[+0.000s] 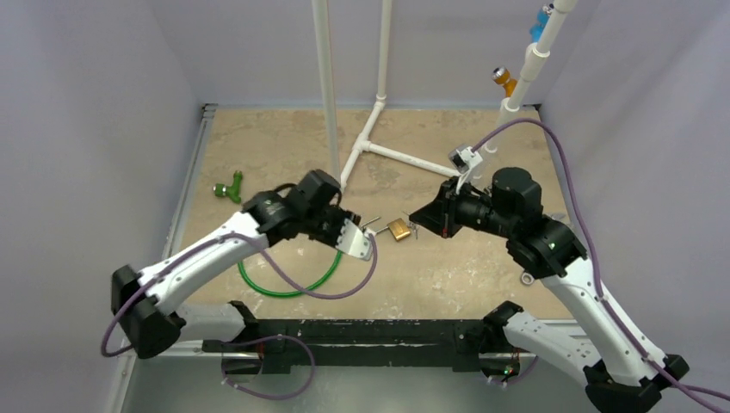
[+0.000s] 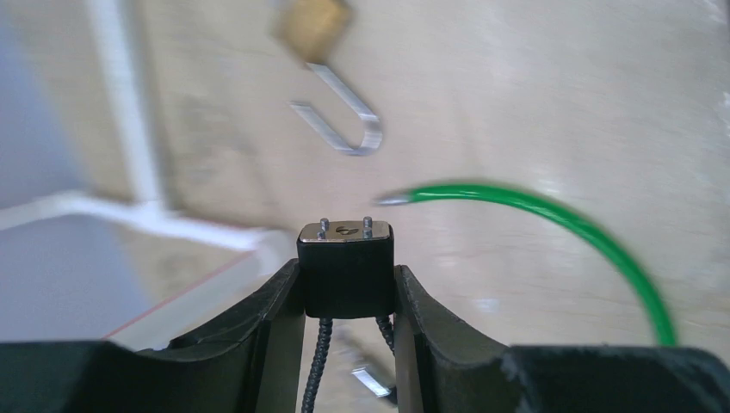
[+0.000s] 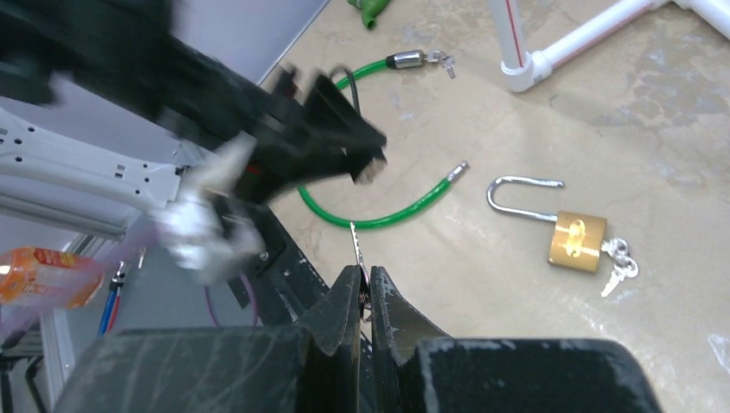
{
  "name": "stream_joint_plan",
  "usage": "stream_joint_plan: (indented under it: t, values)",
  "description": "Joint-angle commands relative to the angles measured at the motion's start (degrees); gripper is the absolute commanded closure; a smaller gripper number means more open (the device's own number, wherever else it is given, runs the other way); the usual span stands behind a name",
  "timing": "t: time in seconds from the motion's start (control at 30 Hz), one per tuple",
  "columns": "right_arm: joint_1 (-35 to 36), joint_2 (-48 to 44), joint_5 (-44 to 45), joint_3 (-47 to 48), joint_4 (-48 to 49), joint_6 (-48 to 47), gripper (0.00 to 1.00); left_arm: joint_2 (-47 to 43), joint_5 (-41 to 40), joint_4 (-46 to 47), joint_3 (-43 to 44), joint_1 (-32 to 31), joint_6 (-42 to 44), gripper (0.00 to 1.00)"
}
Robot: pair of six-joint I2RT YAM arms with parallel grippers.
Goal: Unlock with the key
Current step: Pick up the lock from the center of the board.
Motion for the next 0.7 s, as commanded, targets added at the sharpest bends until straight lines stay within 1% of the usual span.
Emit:
stream_joint_plan:
  t: [0.0, 0.07, 0.13, 0.2, 0.3, 0.37, 0.5, 0.57, 0.67]
  values:
    - [-0.12, 5.17, -6.39, 6.03, 2.92, -3.05, 1.0, -10.91, -2.35, -6.4, 20.21, 0.4, 2.86, 1.0]
    - [0.02, 7.84, -7.58, 8.35, 2.64, -5.84, 1.0, -13.07, -3.07, -7.01, 25.97, 0.43, 3.96, 1.0]
    - [0.14, 10.59, -9.94, 10.73, 3.41, -7.01, 1.0, -16.24, -1.1, -6.41, 28.74, 0.45, 5.35, 1.0]
    - [1.21, 14.01, -10.52, 13.9, 3.31, -8.21, 1.0, -20.35, -0.2, -2.68, 25.82, 0.39, 8.46, 1.0]
    - [7.66, 18.75, -5.32, 19.93, -0.32, -11.94, 1.0, -24.5, -0.04, -2.05, 21.92, 0.51, 12.38, 1.0]
    - [9.66, 20.89, -4.08, 22.66, -1.81, -12.93, 1.0, -25.5, 0.01, -1.03, 20.59, 0.65, 13.11, 1.0]
    - [10.99, 22.21, -3.92, 23.98, -0.93, -13.03, 1.0, -25.47, 2.07, -0.35, 20.7, 0.62, 13.21, 1.0]
    - [12.77, 23.23, -3.08, 25.21, -1.32, -13.42, 1.0, -25.44, 3.13, -0.09, 20.51, 0.64, 13.36, 1.0]
    - [15.61, 24.55, -0.54, 27.49, -2.58, -15.05, 1.0, -26.18, 3.04, 2.22, 17.75, 0.66, 13.87, 1.0]
